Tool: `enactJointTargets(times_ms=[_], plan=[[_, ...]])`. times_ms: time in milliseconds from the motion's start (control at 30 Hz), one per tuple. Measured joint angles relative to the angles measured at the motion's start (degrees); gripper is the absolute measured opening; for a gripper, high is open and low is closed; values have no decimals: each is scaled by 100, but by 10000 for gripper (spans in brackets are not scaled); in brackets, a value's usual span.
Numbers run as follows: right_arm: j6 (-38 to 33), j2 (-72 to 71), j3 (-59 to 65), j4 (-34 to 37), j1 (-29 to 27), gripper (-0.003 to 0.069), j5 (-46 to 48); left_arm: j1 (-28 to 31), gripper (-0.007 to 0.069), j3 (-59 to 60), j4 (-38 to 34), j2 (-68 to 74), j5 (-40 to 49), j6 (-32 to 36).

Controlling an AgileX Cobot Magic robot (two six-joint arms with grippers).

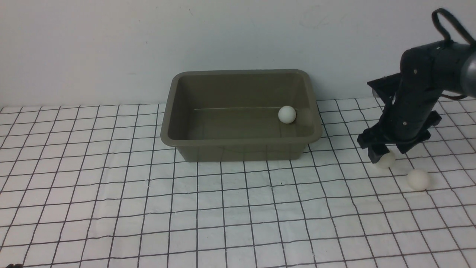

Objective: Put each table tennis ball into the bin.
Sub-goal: Use the right arm to clamp the table tennis ball closest to it, then use the right arm to put the table tennis ball into the box

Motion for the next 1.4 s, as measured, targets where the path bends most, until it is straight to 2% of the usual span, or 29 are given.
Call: enactJointTargets(times_ms=[367,433,567,733,900,1100,1200,1400], plan=[[19,300,0,-80,0,485,-275,0,-5,0,0,0,0,0],[81,346,0,-125,0,416,-275,0,-5,0,0,0,0,0],[93,346,-6,-200,0,360,-270,0,-5,0,0,0,0,0],[93,181,-222,-184,0,361,-45,0,-5,0,0,0,0,0],[-34,-132,-970,285,88,361,243,0,-5,0,0,0,0,0],[-356,-229,-2240,1159,795,361,371,0,-5,0,0,0,0,0],[-357,-8,-2618,1278,1303,361,358,0,-5,0,0,0,0,0],[-357,587,-2814,1361,1618,361,414,0,-5,0,0,0,0,0]])
